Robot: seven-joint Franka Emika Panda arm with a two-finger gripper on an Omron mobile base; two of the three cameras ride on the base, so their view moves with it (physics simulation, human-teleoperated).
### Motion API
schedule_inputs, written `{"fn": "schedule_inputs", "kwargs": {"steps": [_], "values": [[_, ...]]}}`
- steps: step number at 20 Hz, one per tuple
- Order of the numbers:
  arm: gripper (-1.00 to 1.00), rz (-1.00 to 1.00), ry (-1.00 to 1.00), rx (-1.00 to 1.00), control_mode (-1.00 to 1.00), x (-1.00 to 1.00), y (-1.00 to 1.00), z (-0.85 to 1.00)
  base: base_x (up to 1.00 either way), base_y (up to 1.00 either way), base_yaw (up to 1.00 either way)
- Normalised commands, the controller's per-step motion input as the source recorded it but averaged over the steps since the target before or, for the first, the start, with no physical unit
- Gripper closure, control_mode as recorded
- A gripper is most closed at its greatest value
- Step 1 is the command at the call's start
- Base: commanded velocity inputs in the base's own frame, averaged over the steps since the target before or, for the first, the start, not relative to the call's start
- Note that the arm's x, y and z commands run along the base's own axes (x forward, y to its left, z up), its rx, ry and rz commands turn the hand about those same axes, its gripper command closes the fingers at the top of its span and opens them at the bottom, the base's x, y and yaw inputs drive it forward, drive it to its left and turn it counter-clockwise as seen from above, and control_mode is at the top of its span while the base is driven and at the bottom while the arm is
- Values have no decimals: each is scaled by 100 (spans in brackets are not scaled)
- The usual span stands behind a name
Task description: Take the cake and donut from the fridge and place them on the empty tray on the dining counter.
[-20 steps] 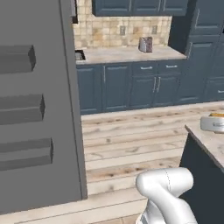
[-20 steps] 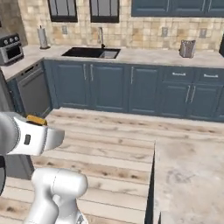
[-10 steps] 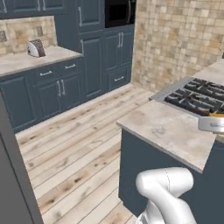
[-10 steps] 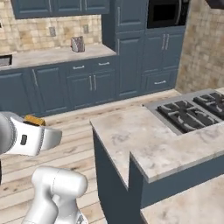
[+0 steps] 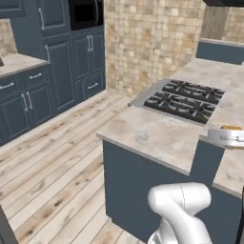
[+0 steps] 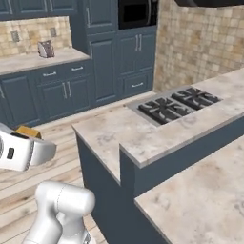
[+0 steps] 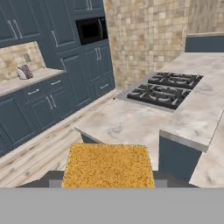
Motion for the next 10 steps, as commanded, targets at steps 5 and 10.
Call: {"fn": "schedule_inputs", "kwargs": {"steps": [5, 10], "values": [[100, 0, 0, 0, 100, 0, 0, 0, -100, -76, -13], [100, 0, 0, 0, 100, 0, 0, 0, -100, 0, -23]]}}
